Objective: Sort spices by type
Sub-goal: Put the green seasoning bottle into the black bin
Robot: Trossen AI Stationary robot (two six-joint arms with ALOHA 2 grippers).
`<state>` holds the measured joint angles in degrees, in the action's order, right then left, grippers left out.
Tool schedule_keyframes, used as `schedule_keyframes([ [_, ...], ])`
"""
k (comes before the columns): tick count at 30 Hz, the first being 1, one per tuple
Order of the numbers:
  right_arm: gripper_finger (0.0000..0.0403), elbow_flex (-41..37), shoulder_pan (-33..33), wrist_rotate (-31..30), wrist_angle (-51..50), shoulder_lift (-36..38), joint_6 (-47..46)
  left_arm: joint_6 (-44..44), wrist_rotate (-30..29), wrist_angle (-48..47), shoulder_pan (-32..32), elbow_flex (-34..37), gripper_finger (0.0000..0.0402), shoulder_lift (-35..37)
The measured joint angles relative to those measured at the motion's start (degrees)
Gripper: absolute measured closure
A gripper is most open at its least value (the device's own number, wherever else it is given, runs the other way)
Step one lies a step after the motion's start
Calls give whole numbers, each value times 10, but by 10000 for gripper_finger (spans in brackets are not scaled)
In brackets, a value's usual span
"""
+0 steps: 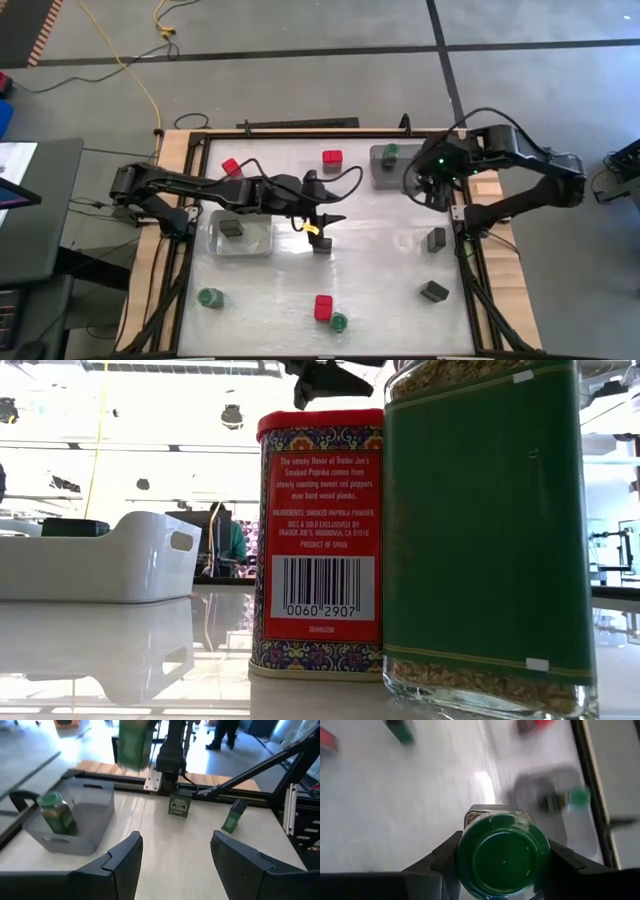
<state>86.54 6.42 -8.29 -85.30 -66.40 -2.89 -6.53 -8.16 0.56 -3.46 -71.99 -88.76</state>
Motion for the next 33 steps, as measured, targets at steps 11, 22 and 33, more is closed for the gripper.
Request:
schedule_keyframes([
  [11, 183, -188, 114, 1, 76, 23, 119, -16, -6, 82, 6, 127, 178, 75],
  [22, 183, -191, 219, 2, 126, -98, 257, -38, -5, 86, 4, 162, 178, 91],
  [33, 183, -215, 316, 5, 228, -124, 317, -8, -5, 81, 4, 162, 178, 91],
])
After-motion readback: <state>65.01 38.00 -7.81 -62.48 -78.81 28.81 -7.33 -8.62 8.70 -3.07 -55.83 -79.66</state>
